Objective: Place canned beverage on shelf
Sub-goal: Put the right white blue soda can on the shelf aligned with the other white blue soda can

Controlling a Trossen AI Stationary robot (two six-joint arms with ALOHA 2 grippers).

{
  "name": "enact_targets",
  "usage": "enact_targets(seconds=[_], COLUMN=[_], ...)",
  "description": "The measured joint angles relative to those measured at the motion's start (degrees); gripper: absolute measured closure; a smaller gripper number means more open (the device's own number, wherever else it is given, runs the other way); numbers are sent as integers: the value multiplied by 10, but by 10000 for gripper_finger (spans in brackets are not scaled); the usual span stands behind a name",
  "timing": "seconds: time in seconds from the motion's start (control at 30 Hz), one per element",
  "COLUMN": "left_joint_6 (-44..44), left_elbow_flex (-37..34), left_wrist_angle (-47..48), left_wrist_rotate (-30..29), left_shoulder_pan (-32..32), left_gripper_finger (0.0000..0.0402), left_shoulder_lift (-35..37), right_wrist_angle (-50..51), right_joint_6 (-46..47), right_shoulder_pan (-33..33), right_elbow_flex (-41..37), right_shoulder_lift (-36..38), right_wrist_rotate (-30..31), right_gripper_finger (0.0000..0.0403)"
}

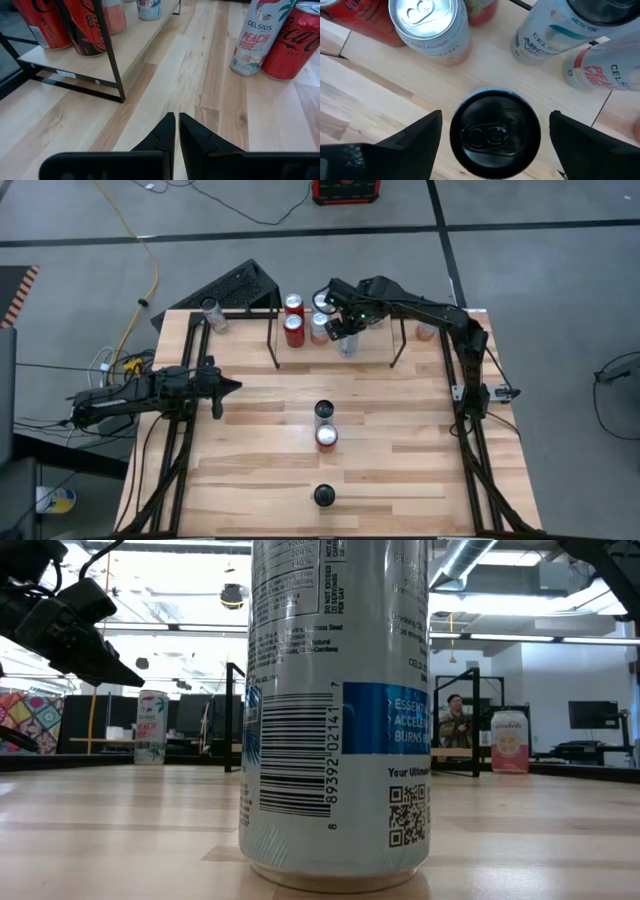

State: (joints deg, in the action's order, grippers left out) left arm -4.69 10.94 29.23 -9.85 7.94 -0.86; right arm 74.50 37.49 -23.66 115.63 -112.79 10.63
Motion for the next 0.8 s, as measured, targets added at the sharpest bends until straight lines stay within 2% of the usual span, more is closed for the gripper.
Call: enact_targets(seconds=[0.43, 0.63, 0.8], left_joint_6=[0, 0, 0], left_elbow_flex=[0, 0, 0], left_wrist_angle=[0, 0, 0], left_wrist_rotate=[0, 0, 0], left_shoulder_pan=[0, 0, 0], left_gripper_finger=[391, 391, 391], left_shoulder_lift=[0, 0, 0], right_wrist_angle=[4, 4, 8], right_joint_6=[-4, -74, -146], right_shoulder_pan=[-1, -1, -7], right_elbow_flex=[0, 0, 0], right_shoulder_lift=[0, 0, 0], right_wrist_rotate=[-7, -7, -13], right_gripper_finger=[141, 179, 172])
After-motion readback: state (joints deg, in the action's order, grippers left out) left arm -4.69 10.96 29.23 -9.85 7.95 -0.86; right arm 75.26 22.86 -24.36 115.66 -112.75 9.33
